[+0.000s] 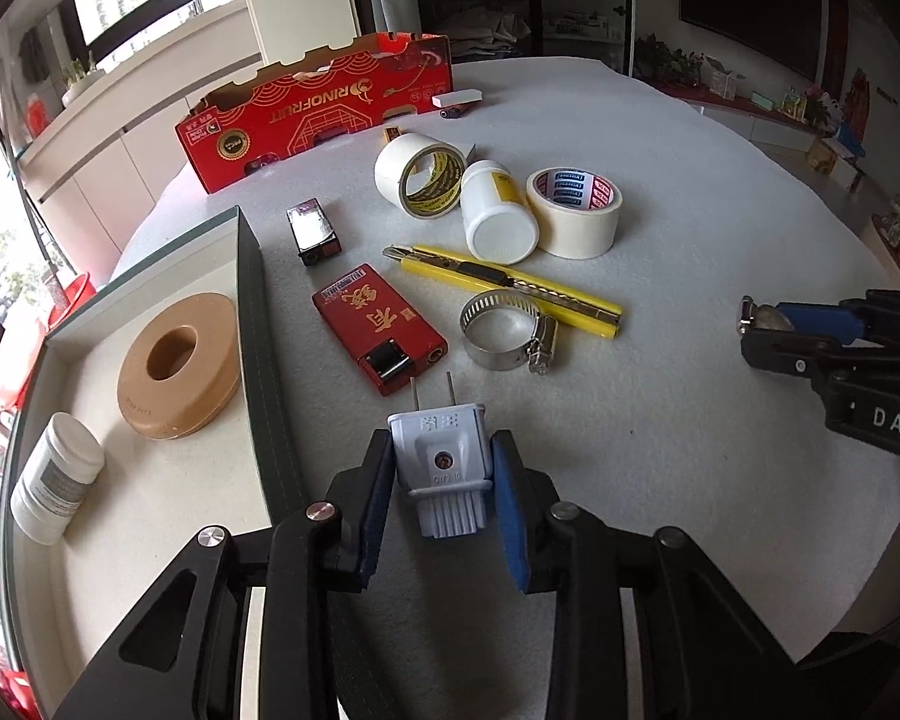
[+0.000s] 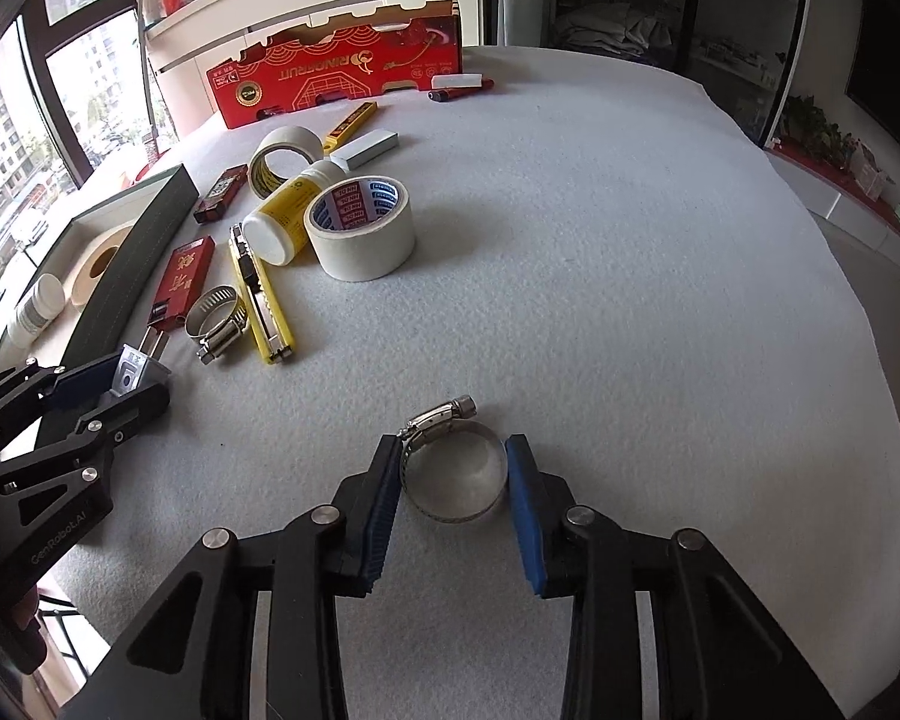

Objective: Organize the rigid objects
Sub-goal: 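Grasp the white plug with the left gripper while the right gripper grasps the hose clamp, then carry the plug and clamp over the tray and open the left gripper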

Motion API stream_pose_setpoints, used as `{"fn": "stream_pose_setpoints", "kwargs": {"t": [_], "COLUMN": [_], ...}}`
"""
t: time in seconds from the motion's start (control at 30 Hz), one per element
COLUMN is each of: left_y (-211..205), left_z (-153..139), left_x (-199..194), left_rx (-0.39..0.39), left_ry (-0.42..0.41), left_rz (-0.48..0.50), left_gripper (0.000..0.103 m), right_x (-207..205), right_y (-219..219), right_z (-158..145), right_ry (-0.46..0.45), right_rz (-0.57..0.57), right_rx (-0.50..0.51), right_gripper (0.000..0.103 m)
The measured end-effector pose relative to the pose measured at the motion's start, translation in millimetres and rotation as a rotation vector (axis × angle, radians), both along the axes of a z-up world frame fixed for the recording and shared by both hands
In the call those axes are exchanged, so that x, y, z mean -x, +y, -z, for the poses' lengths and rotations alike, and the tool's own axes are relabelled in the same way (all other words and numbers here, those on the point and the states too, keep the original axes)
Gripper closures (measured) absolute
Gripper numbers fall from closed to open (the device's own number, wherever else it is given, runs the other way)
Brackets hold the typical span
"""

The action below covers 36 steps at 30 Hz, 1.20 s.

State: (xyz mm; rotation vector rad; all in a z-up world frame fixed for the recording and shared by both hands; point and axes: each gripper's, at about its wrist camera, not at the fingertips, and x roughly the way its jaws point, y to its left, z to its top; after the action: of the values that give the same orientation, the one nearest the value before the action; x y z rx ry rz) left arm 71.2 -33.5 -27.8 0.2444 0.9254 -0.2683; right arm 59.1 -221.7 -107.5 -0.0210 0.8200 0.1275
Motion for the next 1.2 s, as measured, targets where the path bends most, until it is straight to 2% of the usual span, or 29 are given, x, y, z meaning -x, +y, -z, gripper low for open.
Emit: {"fn": "stream_pose_setpoints", "kwargs": {"t": [0.07, 0.2, 0.4, 0.6, 0.77, 0.87, 1.03, 1.2], "left_y": [10, 34, 35, 25, 30, 45, 77, 111], "left_z": [-2, -12, -28, -43, -59, -70, -89, -93], "left_x": [3, 8, 18, 31, 49, 60, 77, 86], "left_rx": [0.039, 0.195, 0.283, 0.27, 0.254, 0.263, 0.231, 0.22], "left_ry": [-0.004, 0.011, -0.009, -0.039, -0.077, -0.108, -0.182, -0.21], "left_rz": [0.021, 0.005, -0.002, -0.059, -0.151, -0.229, -0.345, -0.442], "left_gripper": [0.068, 0.068, 0.068, 0.068, 0.068, 0.068, 0.068, 0.068], "right_x": [2, 8, 10, 19, 23, 24, 29, 34], "right_y": [-2, -3, 0, 3, 18, 35, 76, 122], "right_z": [0, -2, -5, -19, -31, -39, -55, -70], "right_ry": [0.007, -0.003, -0.003, -0.031, -0.045, -0.052, -0.066, -0.092], "right_rz": [0.003, 0.006, -0.005, -0.018, -0.062, -0.106, -0.206, -0.301], "right_rx": [-0.021, -0.048, -0.093, -0.104, -0.113, -0.112, -0.12, -0.103], "right_gripper": [0.067, 0.067, 0.067, 0.067, 0.067, 0.067, 0.067, 0.067]}}
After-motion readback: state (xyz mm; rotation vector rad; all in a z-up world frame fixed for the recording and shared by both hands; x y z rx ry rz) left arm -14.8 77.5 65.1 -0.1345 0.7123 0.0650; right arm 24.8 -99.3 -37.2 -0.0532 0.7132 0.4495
